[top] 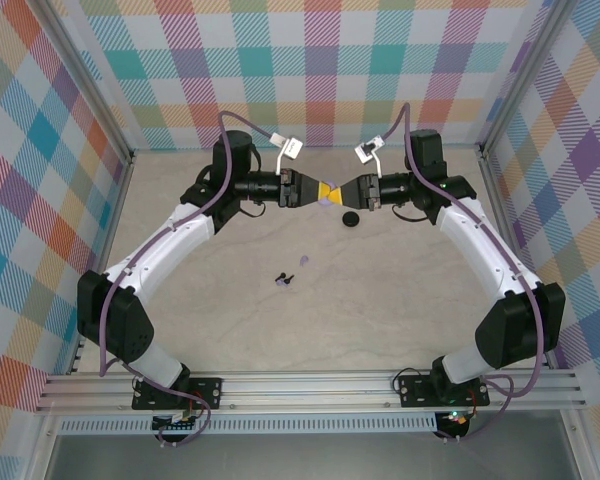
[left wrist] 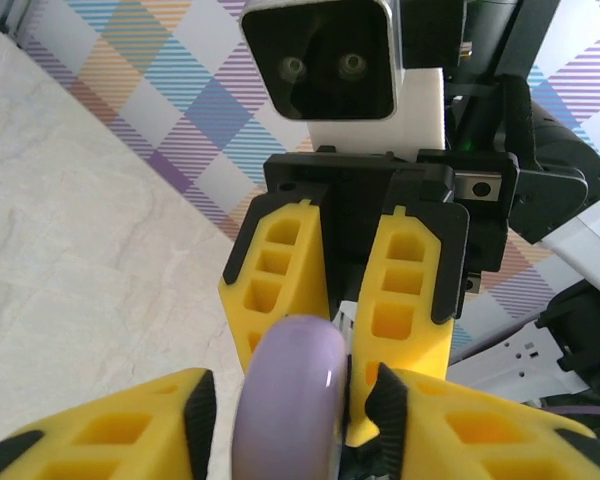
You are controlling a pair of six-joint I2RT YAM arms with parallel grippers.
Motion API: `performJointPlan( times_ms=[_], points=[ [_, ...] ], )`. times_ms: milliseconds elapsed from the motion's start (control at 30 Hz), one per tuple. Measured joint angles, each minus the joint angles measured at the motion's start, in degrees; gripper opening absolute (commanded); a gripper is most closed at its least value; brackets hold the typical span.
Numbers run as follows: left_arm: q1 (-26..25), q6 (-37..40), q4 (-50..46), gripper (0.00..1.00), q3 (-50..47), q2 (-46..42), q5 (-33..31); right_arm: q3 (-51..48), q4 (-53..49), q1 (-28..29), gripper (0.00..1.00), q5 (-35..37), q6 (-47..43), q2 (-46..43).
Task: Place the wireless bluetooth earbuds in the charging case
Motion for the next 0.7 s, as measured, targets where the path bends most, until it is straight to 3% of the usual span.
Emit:
performJointPlan(
  times_ms=[267, 633, 700],
  points=[
    [-0.2, 0.3, -1.3, 0.49, 0.0, -0.4, -0.2, -0.5, 2.5, 0.0, 0.19, 3.0, 1.8, -1.4],
    [-0.2, -1.1, 0.2, 0.37, -0.6, -1.5, 0.0, -0.5, 4.0, 0.0, 0.22, 1.4, 2.3, -1.8],
    [-0.2, -1.6, 0.5, 0.3, -0.8, -1.5, 0.1, -0.5, 4.0, -0.1, 0.23, 1.0, 2.3, -1.8]
  ],
)
